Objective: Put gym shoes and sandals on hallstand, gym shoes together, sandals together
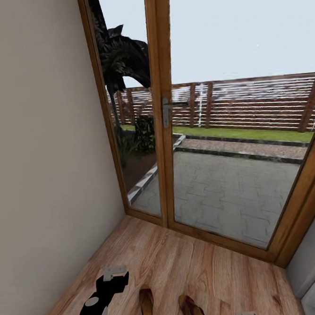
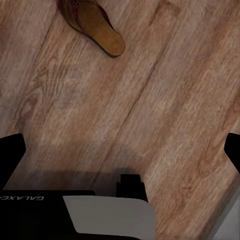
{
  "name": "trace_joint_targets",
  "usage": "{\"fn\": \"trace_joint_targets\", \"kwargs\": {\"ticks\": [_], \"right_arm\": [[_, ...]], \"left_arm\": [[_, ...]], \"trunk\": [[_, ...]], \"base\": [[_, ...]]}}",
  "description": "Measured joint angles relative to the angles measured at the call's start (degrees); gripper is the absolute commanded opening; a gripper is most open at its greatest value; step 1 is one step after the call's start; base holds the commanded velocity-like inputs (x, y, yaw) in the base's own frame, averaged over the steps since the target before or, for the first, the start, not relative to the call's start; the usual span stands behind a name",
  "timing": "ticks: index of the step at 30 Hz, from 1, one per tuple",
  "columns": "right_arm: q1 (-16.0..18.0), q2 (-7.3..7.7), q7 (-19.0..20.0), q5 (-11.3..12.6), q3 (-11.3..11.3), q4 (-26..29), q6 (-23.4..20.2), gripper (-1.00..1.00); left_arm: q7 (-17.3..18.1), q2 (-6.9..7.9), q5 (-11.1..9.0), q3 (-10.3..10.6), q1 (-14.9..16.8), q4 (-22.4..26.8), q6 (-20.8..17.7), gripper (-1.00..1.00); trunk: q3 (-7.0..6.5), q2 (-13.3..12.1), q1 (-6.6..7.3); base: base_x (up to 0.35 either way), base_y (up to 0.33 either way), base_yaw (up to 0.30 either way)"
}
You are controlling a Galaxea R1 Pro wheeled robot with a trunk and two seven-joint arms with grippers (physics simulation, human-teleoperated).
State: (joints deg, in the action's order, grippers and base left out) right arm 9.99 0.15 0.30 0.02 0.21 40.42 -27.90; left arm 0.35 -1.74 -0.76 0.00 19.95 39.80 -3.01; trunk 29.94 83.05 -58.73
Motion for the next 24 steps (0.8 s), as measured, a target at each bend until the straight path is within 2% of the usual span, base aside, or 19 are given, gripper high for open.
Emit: {"fn": "trace_joint_targets", "kwargs": {"ticks": [9, 18, 24], "right_arm": [[0.0, -0.05, 0.0, -0.1, 0.0, 0.0, 0.0, 1.0], [0.0, -0.07, -0.1, -0.4, 0.0, 0.0, 0.0, 1.0], [0.0, -0.07, -0.1, -0.4, 0.0, 0.0, 0.0, 1.0]], "left_arm": [[0.0, -0.08, 0.0, 0.1, 0.0, 0.0, 0.0, 1.0], [0.0, -0.1, 0.0, 0.1, 0.0, 0.0, 0.0, 1.0], [0.0, -0.11, 0.0, 0.1, 0.0, 0.0, 0.0, 1.0]], "trunk": [[0.0, 0.0, 0.02], [0.0, 0.0, 0.01], [0.0, 0.0, 0.0]], "base": [[0.134, -0.136, 0.014], [0.127, -0.136, 0.19], [0.019, -0.02, 0.063]]}}
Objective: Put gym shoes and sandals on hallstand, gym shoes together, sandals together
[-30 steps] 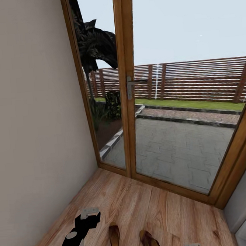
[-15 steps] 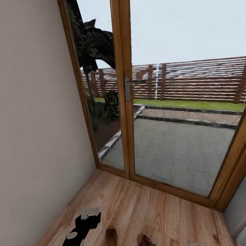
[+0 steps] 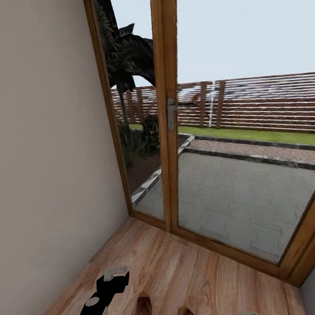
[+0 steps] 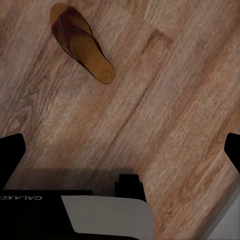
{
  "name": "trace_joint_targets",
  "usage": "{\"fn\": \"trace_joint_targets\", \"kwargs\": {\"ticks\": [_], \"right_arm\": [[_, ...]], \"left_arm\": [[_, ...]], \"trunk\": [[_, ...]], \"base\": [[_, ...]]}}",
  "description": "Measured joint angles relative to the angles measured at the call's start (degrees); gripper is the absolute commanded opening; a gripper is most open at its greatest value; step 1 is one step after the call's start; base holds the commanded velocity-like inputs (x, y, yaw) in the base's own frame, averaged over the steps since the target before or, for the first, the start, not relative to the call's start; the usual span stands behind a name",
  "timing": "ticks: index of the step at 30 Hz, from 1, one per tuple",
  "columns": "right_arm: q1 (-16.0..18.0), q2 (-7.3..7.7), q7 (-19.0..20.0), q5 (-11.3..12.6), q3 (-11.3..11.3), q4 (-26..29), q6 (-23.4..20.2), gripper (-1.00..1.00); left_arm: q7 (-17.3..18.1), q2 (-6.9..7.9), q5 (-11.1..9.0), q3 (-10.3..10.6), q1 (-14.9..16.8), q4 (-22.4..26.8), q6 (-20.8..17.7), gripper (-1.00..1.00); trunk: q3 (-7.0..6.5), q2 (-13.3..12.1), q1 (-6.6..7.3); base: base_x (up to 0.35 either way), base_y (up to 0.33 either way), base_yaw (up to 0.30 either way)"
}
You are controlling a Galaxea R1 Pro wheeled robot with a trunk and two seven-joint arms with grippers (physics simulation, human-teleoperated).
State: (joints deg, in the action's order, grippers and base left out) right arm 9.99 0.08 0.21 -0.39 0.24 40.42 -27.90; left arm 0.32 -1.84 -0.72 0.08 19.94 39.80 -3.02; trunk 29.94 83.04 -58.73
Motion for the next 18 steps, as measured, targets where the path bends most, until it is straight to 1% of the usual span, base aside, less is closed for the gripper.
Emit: {"fn": "trace_joint_targets", "kwargs": {"ticks": [5, 12, 18], "right_arm": [[0.0, 0.0, 0.0, 0.0, 0.0, 0.0, 0.0, 1.0], [0.0, 0.04, 0.0, 0.0, -0.1, 0.0, 0.0, 1.0], [0.0, 0.14, 0.1, 0.3, -0.1, 0.0, 0.0, 1.0]], "left_arm": [[0.0, -0.01, 0.0, 0.0, 0.0, 0.0, 0.0, 1.0], [0.0, 0.0, 0.0, 0.0, 0.0, 0.0, 0.0, 1.0], [0.0, 0.0, 0.0, 0.0, 0.0, 0.0, 0.0, 1.0]], "trunk": [[0.0, 0.0, 0.0], [0.0, 0.0, 0.0], [0.0, 0.0, 0.0]], "base": [[0.005, -0.021, 0.016], [0.001, -0.113, 0.004], [0.0, -0.042, 0.001]]}}
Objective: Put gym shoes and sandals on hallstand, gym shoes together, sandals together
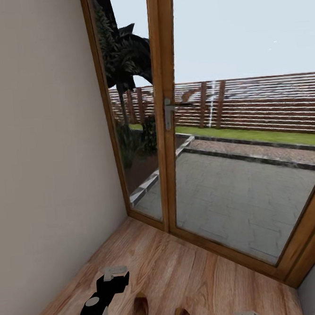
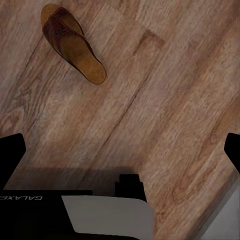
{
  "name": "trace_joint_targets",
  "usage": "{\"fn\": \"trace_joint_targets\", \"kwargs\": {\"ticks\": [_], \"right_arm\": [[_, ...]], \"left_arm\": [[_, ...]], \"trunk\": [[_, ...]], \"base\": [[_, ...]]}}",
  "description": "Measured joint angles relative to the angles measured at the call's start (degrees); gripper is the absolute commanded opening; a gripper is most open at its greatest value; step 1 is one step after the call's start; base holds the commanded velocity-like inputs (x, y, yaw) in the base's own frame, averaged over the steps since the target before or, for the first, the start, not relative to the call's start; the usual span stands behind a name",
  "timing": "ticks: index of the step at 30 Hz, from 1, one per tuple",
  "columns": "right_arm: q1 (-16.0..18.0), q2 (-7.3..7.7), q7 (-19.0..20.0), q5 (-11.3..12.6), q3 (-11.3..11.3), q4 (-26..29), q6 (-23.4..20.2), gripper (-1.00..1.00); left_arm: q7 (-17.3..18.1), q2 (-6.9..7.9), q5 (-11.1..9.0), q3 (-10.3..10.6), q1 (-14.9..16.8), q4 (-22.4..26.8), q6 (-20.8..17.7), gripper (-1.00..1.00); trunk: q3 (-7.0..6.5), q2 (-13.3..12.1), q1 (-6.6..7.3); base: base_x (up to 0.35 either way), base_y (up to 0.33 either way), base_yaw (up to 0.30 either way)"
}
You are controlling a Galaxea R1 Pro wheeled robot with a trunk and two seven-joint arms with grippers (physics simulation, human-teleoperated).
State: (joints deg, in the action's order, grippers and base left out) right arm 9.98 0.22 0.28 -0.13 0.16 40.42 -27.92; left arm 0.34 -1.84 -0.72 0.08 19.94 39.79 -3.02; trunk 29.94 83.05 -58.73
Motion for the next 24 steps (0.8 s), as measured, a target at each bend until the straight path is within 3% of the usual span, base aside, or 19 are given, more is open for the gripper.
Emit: {"fn": "trace_joint_targets", "kwargs": {"ticks": [24], "right_arm": [[0.0, -0.05, 0.0, -0.1, 0.0, 0.0, 0.0, 1.0]], "left_arm": [[0.1, -0.03, 0.0, 0.0, 0.0, 0.0, 0.1, 1.0]], "trunk": [[0.0, 0.0, 0.0]], "base": [[-0.038, -0.002, 0.0]]}}
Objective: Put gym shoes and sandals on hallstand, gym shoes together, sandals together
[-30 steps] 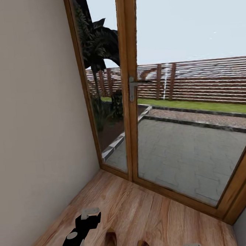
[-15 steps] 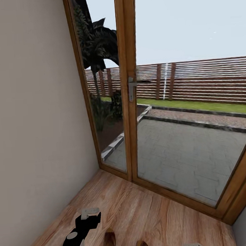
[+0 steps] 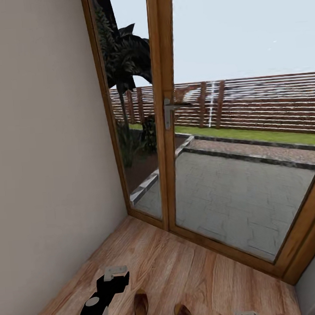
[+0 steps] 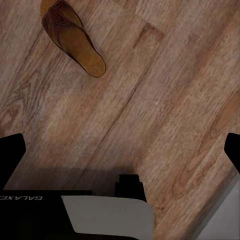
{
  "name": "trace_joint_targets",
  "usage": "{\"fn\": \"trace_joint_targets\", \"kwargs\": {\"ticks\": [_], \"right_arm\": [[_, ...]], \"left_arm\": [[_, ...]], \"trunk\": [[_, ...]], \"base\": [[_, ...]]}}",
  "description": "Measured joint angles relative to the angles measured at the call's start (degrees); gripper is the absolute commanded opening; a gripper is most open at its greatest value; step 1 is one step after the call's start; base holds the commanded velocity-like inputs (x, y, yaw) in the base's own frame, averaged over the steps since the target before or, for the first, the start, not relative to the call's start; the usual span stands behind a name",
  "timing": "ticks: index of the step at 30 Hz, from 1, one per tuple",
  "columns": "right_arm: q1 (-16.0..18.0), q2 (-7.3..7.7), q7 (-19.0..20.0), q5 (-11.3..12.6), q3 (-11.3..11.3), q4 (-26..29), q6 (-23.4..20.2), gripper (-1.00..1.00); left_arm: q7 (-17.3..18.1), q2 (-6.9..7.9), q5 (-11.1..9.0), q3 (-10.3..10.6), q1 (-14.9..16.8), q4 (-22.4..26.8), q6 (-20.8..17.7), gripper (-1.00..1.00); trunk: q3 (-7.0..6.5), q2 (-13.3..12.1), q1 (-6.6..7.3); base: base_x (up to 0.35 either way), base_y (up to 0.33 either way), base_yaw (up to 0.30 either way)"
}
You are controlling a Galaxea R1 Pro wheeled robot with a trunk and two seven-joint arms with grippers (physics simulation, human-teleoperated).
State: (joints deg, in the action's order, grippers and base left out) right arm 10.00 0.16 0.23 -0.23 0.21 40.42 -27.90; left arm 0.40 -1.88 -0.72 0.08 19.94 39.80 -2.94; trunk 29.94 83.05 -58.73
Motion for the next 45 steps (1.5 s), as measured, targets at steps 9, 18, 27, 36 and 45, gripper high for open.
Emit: {"fn": "trace_joint_targets", "kwargs": {"ticks": [9, 18, 27, 36, 45], "right_arm": [[0.0, 0.0, 0.0, 0.0, 0.0, 0.0, 0.0, 1.0], [0.0, -0.02, 0.0, 0.0, 0.0, 0.0, 0.0, 1.0], [0.0, -0.07, 0.0, 0.0, 0.0, 0.0, 0.0, 1.0], [0.0, -0.08, -0.1, -0.1, 0.0, 0.0, 0.0, 1.0], [0.0, -0.02, -0.1, -0.2, 0.0, 0.0, 0.0, 1.0]], "left_arm": [[0.0, -0.04, 0.0, 0.0, 0.0, 0.0, 0.0, 1.0], [0.0, -0.03, 0.0, 0.0, 0.0, 0.0, 0.0, 1.0], [0.0, 0.01, 0.0, 0.0, 0.0, 0.0, 0.0, 1.0], [0.0, 0.03, 0.0, -0.1, 0.0, 0.0, 0.0, 1.0], [0.0, 0.03, 0.0, -0.1, 0.0, 0.0, 0.0, 1.0]], "trunk": [[0.0, 0.0, 0.0], [0.0, 0.0, 0.0], [0.0, 0.0, 0.0], [0.0, 0.0, 0.0], [0.0, 0.0, 0.0]], "base": [[0.0, 0.0, 0.0], [0.0, 0.0, -0.025], [0.0, 0.0, -0.059], [0.0, 0.0, -0.006], [0.0, 0.0, 0.0]]}}
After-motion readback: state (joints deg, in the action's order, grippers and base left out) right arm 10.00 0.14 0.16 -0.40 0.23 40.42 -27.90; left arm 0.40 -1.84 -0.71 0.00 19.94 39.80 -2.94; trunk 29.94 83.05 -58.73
